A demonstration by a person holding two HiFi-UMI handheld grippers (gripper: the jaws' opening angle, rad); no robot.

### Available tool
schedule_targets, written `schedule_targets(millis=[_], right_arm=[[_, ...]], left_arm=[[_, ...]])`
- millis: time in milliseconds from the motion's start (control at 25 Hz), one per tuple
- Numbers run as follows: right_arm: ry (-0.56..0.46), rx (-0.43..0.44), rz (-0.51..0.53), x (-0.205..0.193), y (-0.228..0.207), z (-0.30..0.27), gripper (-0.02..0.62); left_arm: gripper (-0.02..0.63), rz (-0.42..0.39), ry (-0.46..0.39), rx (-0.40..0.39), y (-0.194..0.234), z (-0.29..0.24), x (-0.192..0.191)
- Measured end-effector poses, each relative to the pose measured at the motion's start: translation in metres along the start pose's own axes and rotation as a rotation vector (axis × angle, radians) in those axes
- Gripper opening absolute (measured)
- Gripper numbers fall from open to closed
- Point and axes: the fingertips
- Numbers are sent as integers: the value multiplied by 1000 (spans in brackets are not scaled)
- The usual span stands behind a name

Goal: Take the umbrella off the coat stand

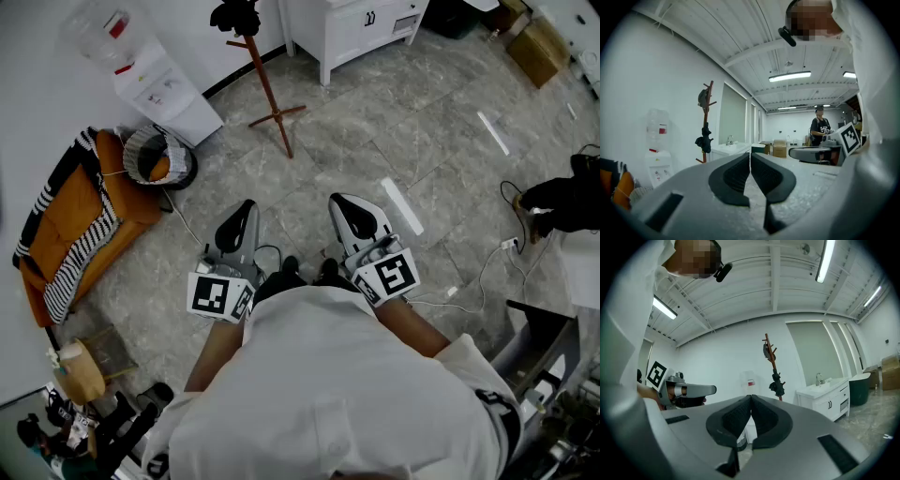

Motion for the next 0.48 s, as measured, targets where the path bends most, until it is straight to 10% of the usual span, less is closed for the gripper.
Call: schedule_targets(millis=[480], right_arm=[[-5,71,-50,-34,-13,14,15]], left_arm=[[15,48,-4,-103,-31,-22,-20]])
Point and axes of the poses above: the fingertips, and each gripper's own axes: z backward along the fingers, y to its left, x out of its top, and after that the axes turned 11 degrees about y, right-handed
